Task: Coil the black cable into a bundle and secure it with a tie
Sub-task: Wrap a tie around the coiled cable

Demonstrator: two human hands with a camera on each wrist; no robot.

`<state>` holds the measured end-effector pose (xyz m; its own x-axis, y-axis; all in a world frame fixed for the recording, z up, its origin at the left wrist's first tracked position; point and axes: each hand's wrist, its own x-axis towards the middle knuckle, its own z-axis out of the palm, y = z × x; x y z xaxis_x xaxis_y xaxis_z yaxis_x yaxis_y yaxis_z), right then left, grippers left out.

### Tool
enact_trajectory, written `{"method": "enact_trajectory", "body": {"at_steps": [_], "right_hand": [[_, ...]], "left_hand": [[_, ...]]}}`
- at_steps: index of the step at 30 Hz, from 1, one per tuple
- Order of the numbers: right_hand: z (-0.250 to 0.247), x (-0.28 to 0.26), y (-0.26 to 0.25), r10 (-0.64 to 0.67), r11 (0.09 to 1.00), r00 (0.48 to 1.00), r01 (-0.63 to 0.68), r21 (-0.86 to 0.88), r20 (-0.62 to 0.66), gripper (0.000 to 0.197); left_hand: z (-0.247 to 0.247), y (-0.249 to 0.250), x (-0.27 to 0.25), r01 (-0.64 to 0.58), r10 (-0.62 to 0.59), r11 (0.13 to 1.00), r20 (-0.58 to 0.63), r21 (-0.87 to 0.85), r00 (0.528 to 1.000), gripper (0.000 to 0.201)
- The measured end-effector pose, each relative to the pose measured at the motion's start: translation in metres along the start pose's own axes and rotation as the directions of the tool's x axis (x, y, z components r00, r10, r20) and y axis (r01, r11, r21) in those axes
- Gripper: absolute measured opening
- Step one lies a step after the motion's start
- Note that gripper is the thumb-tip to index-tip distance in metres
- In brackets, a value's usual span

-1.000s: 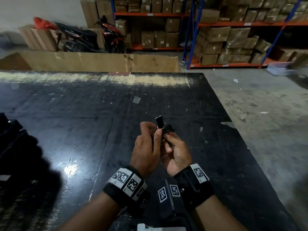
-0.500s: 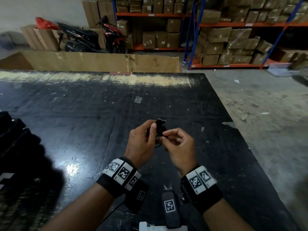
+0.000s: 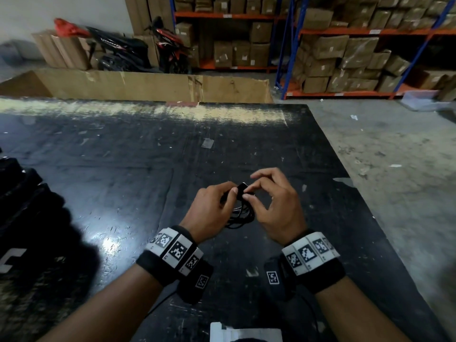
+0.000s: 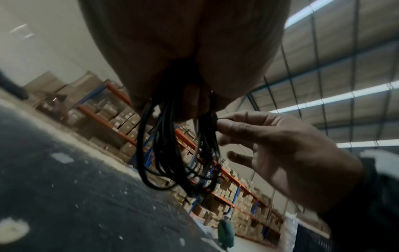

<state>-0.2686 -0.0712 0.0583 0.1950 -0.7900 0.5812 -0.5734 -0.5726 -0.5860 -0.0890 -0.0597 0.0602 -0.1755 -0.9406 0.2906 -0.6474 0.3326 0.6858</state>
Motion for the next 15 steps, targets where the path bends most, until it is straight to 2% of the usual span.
{"method": "enact_trajectory", "body": {"at_steps": [4,7,12,15], "right_hand": [[-0.005,0.005,-0.003,0.13,0.976,0.986,-0.147,0.161,0.108,0.008],[-0.005,0.005,-0.004,0.229,0.952,0.963,-0.252,0.174,0.139,0.011],[-0.003,0.01,-0.004,0.319,0.921,0.932,-0.347,0.174,0.171,0.022],[-0.005,0.014,-0.005,0.325,0.894,0.924,-0.369,0.252,0.201,0.032]], "left_hand": [[-0.009,-0.002,-0.004,-0.085,0.079,0.995,0.132,0.043,0.988,0.032],[-0.011,-0.007,-0.006,-0.108,0.097,0.993,0.202,0.046,0.975,0.031],[-0.012,-0.013,-0.005,-0.035,0.037,0.999,0.313,-0.01,0.949,0.029],[-0.011,-0.015,-0.007,0.042,0.018,0.979,0.289,-0.201,0.957,0.015]]}}
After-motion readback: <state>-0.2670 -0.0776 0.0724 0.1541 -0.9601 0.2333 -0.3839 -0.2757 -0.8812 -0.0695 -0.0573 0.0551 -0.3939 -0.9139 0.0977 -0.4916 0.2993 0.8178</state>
